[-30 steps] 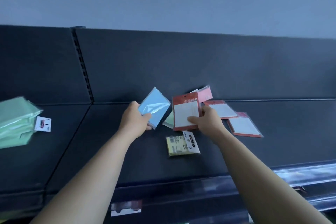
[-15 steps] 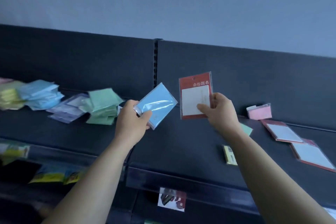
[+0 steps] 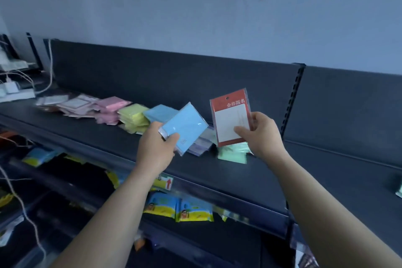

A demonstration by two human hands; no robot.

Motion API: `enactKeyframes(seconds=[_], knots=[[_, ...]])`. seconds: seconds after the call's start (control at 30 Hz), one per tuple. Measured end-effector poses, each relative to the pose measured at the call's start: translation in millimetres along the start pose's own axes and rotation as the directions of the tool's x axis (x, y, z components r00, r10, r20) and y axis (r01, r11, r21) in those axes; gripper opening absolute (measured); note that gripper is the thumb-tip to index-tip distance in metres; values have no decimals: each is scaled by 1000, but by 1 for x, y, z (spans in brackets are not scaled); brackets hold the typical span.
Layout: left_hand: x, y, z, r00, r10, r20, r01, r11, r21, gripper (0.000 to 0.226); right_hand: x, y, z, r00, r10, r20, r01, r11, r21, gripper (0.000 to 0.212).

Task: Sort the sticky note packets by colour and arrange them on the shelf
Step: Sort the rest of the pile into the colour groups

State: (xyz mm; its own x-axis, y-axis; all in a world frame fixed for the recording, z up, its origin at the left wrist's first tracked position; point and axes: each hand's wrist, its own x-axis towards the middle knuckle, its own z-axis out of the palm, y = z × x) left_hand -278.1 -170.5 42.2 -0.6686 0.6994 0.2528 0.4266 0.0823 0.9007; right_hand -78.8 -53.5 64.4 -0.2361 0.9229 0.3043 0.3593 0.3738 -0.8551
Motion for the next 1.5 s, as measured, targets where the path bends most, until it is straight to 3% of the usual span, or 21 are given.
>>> enactKeyframes(seconds=[0.27,0.67,0.93,1.07,1.23,1.4,1.5], knots=[[103,-41,-60,996,85,19,-87,991,105,21,19,-38,85,999,31,-24,-31,999,24,21],[192,-66,-22,997,-37,70,21,976,216,28,75,-35,111,997,43,-61,-45,998,-41,20],[207,-83,-23,990,16,140,-71,915,396,41,112,-42,141,999,-1,-35,-1,999,-50,18],[214,-83,-54,995,82,60,-96,951,293,34,125,-62,178,999,-21,33,20,1000,23,16],[227,-94,-98,986,65,154,-62,998,-20,25,134,-98,254,990,-65,123,51,991,120,20],[269,-129,-159,991,72,109,-70,997,-23,17,138,-131,345,981,-58,183,24,983,180,18],[298,-154,-202,990,56,126,-59,998,21,20,140,-149,398,973,-54,224,27,992,120,18]])
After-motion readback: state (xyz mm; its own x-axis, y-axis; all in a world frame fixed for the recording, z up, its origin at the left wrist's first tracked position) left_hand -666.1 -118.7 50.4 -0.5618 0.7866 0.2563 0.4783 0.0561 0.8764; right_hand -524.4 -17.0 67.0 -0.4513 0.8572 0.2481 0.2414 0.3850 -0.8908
